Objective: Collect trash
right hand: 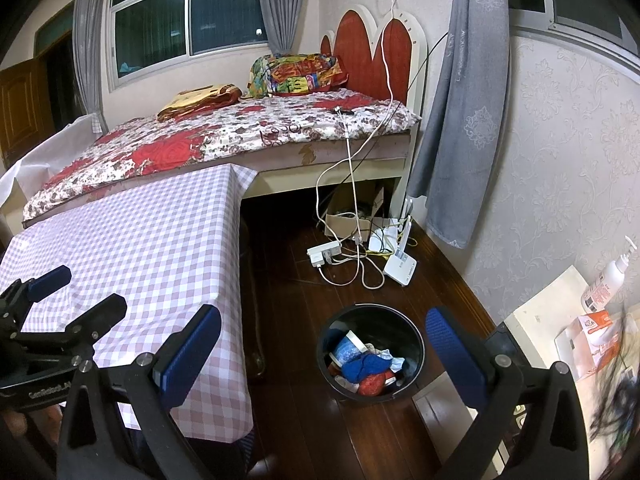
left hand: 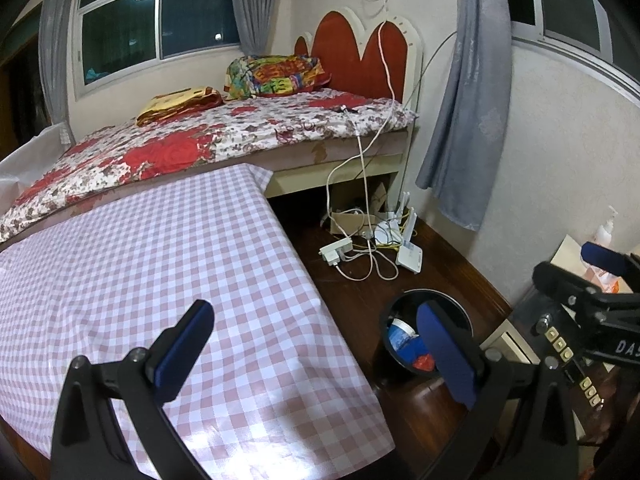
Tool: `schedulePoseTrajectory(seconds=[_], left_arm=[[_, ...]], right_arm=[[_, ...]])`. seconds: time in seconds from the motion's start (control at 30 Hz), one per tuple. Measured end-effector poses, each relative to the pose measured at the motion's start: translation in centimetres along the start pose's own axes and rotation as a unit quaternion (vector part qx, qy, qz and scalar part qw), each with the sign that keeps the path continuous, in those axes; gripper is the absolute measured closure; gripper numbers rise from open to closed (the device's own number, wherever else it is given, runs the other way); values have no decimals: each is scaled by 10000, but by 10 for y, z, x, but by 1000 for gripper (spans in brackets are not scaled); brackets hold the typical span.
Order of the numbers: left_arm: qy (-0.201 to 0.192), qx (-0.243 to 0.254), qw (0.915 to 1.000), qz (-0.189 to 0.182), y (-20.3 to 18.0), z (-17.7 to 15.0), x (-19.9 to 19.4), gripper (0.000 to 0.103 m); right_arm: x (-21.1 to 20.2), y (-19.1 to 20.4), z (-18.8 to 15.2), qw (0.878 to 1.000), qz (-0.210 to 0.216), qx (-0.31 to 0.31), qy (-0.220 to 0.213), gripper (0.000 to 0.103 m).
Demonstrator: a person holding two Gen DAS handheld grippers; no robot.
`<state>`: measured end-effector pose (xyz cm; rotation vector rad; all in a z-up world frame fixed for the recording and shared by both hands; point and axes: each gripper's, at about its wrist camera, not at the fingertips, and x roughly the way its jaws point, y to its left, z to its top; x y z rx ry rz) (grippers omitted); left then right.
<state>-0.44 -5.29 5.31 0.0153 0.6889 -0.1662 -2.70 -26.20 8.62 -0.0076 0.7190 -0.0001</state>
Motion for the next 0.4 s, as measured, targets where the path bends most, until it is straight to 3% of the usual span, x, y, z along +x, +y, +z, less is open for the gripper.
schedulePoseTrajectory(seconds=[0.4], left_arm=[[56,118,9998,-128,-3,-3,0,1]], right_arm=[[2,1,-2,10000,-34,7,41,0]])
